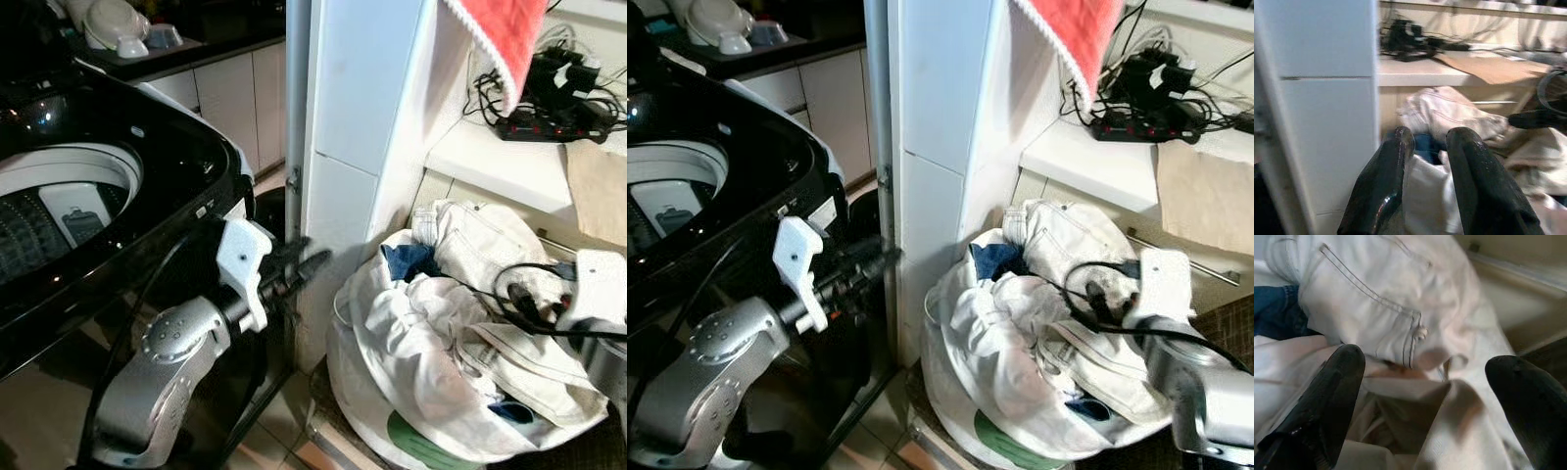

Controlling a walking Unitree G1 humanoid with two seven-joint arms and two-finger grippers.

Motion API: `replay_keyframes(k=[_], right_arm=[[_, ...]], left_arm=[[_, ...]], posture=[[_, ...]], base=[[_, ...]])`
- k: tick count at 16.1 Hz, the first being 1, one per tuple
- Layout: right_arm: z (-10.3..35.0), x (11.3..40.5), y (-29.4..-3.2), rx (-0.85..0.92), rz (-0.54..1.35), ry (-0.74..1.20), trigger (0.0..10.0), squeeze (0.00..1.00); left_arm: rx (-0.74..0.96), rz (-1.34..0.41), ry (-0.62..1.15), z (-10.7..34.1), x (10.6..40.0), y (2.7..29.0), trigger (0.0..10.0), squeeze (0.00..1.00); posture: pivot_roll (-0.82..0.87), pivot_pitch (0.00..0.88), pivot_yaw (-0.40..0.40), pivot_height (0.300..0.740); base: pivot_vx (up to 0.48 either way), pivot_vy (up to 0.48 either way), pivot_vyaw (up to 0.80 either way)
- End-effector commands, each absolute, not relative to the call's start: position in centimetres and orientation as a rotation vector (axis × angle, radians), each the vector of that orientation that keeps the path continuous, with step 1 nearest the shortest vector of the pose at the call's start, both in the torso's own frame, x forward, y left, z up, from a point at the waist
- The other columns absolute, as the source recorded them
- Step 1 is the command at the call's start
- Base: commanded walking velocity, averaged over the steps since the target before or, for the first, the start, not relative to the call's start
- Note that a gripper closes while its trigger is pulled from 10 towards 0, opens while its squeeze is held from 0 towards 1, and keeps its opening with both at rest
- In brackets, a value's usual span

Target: Clothes washing

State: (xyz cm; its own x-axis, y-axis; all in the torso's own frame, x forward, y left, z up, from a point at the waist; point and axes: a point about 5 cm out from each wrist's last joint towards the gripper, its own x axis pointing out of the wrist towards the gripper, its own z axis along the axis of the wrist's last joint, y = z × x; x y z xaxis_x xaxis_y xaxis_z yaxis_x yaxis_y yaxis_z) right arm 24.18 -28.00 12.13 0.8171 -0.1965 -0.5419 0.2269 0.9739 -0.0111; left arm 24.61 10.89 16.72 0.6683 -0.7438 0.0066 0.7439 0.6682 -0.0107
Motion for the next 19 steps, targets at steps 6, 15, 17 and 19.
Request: replay_keyframes(k=[6,15,17,19], right_arm=[[10.6,22.5,-27.7,0.193,-0.212,0.698,10.0,0.70],[10.3,22.3,-26.9,0.216,-0.179,0.700,0.0,0.00],[10.6,22.3,-26.2,0.227,-0.135,0.686,0.0,0.00],[10.4,22.3,-26.0,0.219,-0.130,0.686,0.0,0.00]], left_arm=[[-0.038,-0.996,0.023,17.5,23.3,10.5,10.0,0.00],[-0.093,-0.829,0.098,16.8,24.4,11.7,10.0,0.00],[-0.015,-0.838,0.096,16.5,24.2,12.0,10.0,0.00],[-0.028,-0.825,0.084,16.4,24.3,12.0,10.0,0.00]], posture=[[-0.04,0.000,-0.036,0.740],[-0.05,0.000,-0.040,0.740],[-0.05,0.000,-0.039,0.740],[-0.05,0.000,-0.040,0.740]], base=[[0.000,0.000,0.00],[0.000,0.000,0.00],[0.000,0.000,0.00],[0.000,0.000,0.00]])
